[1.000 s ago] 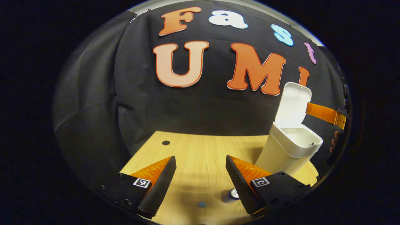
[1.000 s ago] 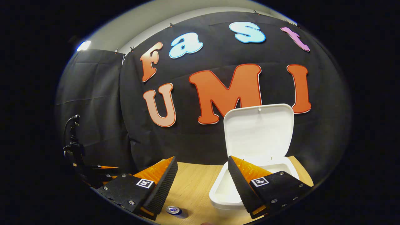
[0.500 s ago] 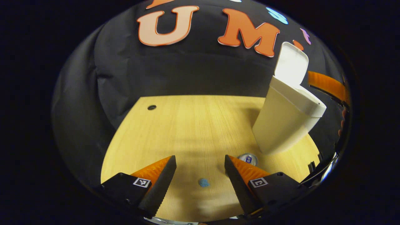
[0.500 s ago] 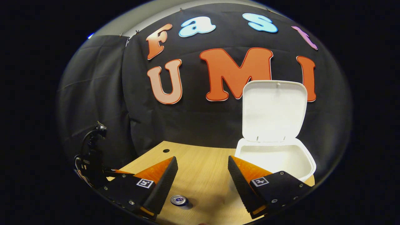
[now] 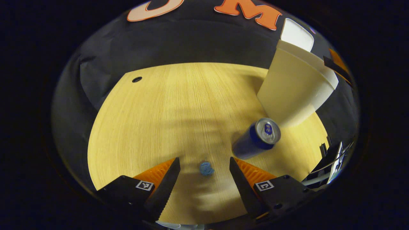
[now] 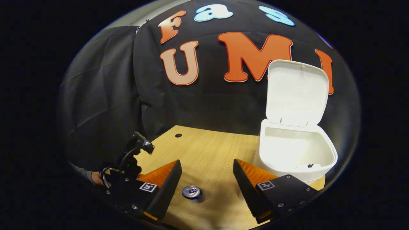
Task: Press the lid of the desktop garbage bin to open it, pick up the crumpled paper on the desktop and throw it into the bin, then pick up the pop can on the desktop and drop it into the bin, and finally close the garbage bin lid.
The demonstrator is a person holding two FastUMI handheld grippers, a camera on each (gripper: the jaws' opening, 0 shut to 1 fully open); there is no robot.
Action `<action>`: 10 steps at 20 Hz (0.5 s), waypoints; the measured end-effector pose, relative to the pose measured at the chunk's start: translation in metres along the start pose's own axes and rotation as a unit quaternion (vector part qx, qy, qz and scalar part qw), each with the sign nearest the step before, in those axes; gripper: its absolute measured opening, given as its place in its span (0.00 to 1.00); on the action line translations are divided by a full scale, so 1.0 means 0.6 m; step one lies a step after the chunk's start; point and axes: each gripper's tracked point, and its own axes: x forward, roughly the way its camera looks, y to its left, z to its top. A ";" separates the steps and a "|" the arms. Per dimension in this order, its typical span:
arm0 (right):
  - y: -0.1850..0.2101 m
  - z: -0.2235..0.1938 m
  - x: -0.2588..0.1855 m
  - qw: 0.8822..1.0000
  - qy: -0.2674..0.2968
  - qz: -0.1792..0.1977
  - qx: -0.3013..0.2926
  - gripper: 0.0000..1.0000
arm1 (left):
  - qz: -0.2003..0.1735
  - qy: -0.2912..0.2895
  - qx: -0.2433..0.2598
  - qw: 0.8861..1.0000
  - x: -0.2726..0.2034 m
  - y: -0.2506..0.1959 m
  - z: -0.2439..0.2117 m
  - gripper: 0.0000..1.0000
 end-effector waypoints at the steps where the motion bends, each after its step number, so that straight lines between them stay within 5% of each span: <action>1: 0.002 -0.009 0.002 1.000 0.008 0.002 -0.005 0.97 | 0.000 0.008 0.001 1.000 -0.005 0.004 0.009 0.99; 7: 0.012 -0.058 0.018 0.999 0.046 0.023 -0.011 0.98 | -0.008 0.024 0.007 1.000 -0.054 0.029 0.126 0.97; 10: 0.006 -0.083 0.029 0.998 0.064 0.026 -0.014 0.98 | -0.015 0.037 -0.011 0.999 -0.001 0.011 0.077 0.79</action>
